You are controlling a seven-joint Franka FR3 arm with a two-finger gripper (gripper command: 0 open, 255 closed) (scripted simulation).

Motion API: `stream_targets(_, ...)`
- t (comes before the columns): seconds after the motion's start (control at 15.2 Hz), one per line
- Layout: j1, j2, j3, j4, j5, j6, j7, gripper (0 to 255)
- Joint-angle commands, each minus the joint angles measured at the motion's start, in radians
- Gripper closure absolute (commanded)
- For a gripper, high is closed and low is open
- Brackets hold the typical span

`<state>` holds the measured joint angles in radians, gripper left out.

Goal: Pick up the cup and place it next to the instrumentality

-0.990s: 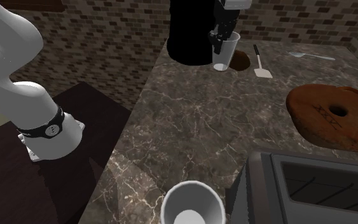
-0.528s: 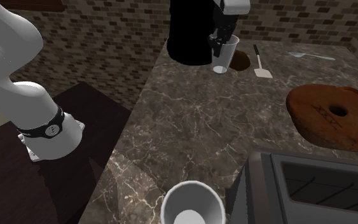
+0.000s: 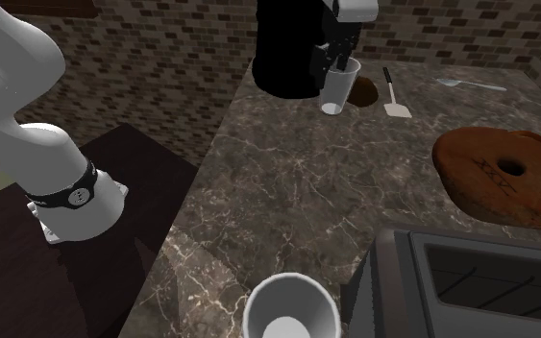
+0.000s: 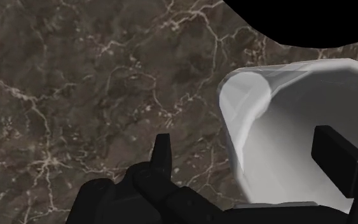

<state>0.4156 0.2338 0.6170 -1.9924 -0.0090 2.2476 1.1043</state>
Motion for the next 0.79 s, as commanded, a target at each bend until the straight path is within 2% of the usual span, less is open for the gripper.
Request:
stream_targets(0.0, -0.007, -0.021, 0.004, 0.012, 0.014, -0.03, -0.01, 0)
stream_targets(0.2, -0.025, -0.072, 0.009, 0.052, 0.048, -0.114, -0.033, 0)
stream_targets(0.73, -0.025, -0.072, 0.009, 0.052, 0.048, -0.114, -0.033, 0)
